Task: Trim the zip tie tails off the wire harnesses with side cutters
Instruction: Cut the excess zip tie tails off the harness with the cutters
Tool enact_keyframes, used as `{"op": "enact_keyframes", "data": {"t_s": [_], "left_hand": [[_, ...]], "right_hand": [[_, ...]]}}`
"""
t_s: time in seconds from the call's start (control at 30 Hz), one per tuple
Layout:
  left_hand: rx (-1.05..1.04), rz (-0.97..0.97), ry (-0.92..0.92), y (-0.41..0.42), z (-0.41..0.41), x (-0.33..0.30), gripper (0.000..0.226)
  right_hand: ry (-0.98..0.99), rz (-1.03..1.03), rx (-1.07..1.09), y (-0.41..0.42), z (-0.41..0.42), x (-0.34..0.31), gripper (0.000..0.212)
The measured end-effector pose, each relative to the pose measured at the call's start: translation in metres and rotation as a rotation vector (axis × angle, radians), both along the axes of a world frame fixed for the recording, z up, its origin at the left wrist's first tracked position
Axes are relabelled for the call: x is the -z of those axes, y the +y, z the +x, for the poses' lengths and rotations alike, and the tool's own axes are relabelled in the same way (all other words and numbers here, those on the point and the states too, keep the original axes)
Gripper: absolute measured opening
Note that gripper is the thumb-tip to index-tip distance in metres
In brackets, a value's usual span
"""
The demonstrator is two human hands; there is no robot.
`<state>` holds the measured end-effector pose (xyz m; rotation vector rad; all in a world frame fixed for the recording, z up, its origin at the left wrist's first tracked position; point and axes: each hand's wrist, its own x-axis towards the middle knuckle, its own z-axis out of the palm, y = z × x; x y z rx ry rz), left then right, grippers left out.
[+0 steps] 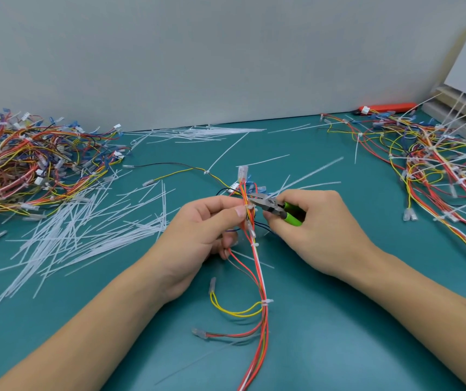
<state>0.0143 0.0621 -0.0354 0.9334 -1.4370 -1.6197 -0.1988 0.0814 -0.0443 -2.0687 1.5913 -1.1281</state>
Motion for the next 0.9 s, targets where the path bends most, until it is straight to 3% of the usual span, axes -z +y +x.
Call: {"op": "enact_keyframes", "data": {"t_s": [0.33,0.73,0.9], "left_hand": [[0.032,-0.015,0.002,-0.0014,-0.0002,0.0031,0.012],[0.013,-0.011,-0.027,-0.0008,0.0001,0.003,0.012],[0.03,-0.016,-0.029,-0.0009,0.0001,0.0029,0.009]], "right_hand": [[0.052,-0.004,-0.026,0.0032,0.0027,0.0004,0.005],[0.088,0.022,-0.047,0.0032,0.0028,-0.0021,0.03],[0.217,0.017,-0.011,0.0027,0.0053,-0.0059,0.037]]}}
